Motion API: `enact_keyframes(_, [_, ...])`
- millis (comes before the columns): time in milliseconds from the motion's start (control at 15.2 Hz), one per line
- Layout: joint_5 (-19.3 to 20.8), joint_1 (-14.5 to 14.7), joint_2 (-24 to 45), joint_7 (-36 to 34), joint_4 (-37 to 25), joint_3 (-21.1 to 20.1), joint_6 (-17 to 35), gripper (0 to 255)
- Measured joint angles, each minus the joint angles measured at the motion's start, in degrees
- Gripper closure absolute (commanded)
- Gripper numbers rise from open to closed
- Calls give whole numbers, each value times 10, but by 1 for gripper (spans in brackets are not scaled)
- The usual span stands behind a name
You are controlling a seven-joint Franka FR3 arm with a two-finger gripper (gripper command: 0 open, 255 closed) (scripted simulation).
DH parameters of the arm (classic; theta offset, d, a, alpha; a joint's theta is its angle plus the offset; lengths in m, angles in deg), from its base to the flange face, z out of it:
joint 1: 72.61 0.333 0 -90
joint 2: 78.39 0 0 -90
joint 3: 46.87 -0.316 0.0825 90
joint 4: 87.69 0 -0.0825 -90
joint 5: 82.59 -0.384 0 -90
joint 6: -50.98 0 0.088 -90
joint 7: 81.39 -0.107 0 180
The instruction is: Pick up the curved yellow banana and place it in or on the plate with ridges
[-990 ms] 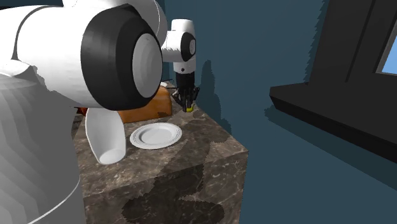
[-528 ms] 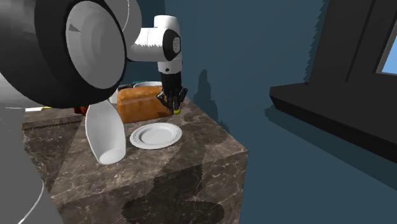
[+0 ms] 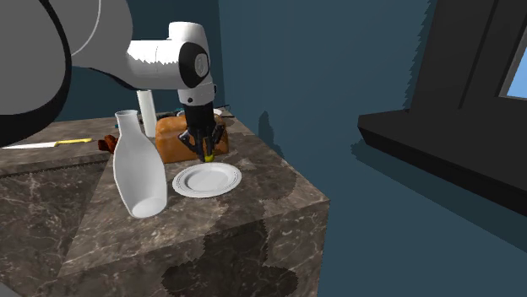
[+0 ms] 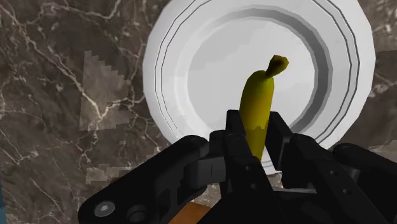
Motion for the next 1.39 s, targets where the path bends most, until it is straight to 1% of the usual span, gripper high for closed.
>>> enact_keyframes(528, [1,2,8,-4,54,-5,62,255])
enact_keyframes(660, [0,2,10,-5,58,-5,77,255])
enact_keyframes(924, [-16,0,7,-3,64,-5,84,255])
enact_keyframes(1056, [-14,-1,9,-4,62,-8,85,255])
enact_keyframes(1122, [-14,-2,8,-4,63,-8,85,0])
enact_keyframes(1188, [-15,-2,9,-4,63,-9,86,0])
enact_keyframes(1386, [-41,-4,8,0,69,-7,90,0])
